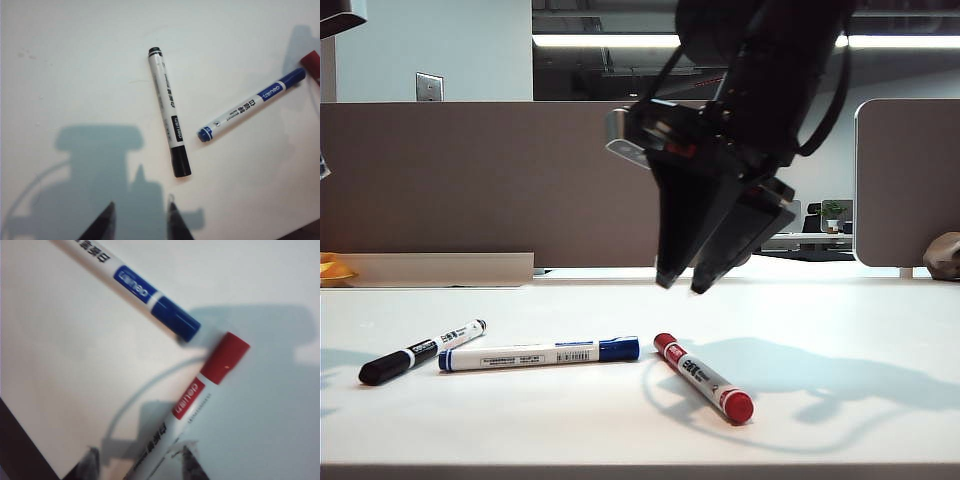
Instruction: Pick up the markers one by one and line them up horizontally in a straight line on the table.
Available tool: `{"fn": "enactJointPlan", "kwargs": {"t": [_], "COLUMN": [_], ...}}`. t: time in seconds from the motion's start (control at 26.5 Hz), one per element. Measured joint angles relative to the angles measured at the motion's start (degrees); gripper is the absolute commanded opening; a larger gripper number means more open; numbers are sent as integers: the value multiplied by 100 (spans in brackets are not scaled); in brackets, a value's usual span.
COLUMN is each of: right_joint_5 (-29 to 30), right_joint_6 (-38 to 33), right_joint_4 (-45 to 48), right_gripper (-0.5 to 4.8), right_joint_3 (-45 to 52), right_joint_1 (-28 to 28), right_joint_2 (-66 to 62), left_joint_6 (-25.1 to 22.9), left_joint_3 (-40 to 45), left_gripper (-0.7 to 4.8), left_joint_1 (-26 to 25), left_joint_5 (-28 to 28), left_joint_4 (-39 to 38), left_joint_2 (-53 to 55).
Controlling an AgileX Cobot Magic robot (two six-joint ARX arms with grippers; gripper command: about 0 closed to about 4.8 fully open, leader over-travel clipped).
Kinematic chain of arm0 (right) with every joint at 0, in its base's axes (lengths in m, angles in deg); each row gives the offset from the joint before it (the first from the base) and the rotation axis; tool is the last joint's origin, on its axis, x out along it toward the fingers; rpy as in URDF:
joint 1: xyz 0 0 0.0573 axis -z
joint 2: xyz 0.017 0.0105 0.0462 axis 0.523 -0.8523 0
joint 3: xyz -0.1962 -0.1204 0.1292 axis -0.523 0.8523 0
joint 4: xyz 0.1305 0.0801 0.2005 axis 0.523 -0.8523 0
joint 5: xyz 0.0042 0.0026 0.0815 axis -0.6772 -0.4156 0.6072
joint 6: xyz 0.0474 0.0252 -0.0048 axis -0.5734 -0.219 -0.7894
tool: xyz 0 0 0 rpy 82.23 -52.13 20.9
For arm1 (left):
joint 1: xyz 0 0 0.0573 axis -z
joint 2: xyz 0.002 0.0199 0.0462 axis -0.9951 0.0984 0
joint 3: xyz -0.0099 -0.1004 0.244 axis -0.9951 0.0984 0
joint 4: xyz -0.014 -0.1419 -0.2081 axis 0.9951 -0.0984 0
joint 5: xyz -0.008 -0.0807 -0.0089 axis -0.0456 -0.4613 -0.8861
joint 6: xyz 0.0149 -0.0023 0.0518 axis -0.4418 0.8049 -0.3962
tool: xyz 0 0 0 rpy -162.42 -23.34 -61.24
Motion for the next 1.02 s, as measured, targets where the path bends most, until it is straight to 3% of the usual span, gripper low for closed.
{"fn": "enactJointPlan", "kwargs": {"t": [0.19, 0.6, 0.79, 0.9, 1.02], "right_joint_5": [-415, -439, -459, -461, -651], "right_joint_6": [0, 7, 24, 175, 461], "right_joint_4": [-57, -94, -96, -162, -511], "right_gripper": [237, 237, 156, 80, 79], "right_joint_3": [-20, -20, -20, -20, -50], "right_joint_1": [-74, -74, -72, -72, -68], "right_joint_2": [-407, -844, -844, -844, -857], "left_joint_6": [-127, -131, -273, -367, -442], "left_joint_3": [0, 0, 0, 0, 0], "left_gripper": [132, 132, 132, 132, 132], "left_joint_1": [0, 0, 0, 0, 0], "left_joint_5": [72, 85, -116, -197, -214], "left_joint_4": [-42, -197, -363, -417, -426], "left_joint_2": [2, 2, 2, 2, 2]}}
